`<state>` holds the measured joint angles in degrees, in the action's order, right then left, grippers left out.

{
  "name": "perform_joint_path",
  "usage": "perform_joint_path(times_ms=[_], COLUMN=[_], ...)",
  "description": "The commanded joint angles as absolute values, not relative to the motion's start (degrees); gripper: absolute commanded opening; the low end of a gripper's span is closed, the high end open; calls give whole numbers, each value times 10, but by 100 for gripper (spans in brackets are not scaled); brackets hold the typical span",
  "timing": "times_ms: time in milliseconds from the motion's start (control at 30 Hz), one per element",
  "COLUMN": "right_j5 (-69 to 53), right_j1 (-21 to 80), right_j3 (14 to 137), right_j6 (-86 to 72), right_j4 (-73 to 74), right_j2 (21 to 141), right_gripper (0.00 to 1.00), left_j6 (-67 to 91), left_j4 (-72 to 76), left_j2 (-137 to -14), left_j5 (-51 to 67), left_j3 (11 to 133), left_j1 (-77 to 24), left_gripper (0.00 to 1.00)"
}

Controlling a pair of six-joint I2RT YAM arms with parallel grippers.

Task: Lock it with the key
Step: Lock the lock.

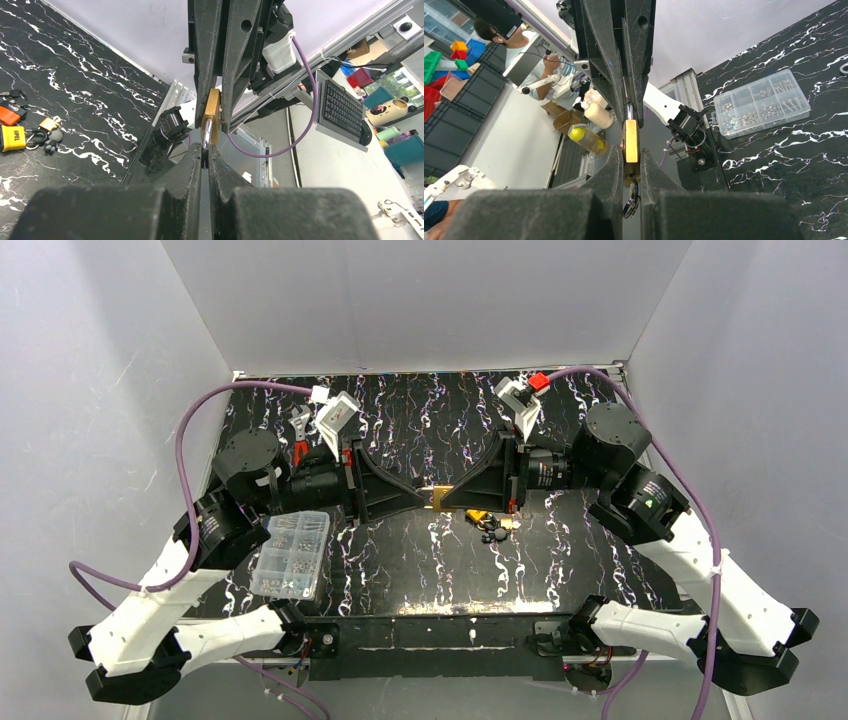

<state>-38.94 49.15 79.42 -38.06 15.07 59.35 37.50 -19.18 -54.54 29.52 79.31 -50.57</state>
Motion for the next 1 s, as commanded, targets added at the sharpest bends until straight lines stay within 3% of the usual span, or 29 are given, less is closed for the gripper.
perform_joint_path(times_ms=[0,967], right_j5=[-337,-158], right_j1=[528,574], right_j3=[799,910], right_j6=[-373,-274], right_j4=[98,278], right_j2=[656,707], right_gripper=[1,1], left_j6=[376,364], left_j4=[-141,-255], left_j2=[-621,-689], left_j5=[302,252], left_j3=[792,913], left_j1=[-543,-589], left_gripper=[0,0])
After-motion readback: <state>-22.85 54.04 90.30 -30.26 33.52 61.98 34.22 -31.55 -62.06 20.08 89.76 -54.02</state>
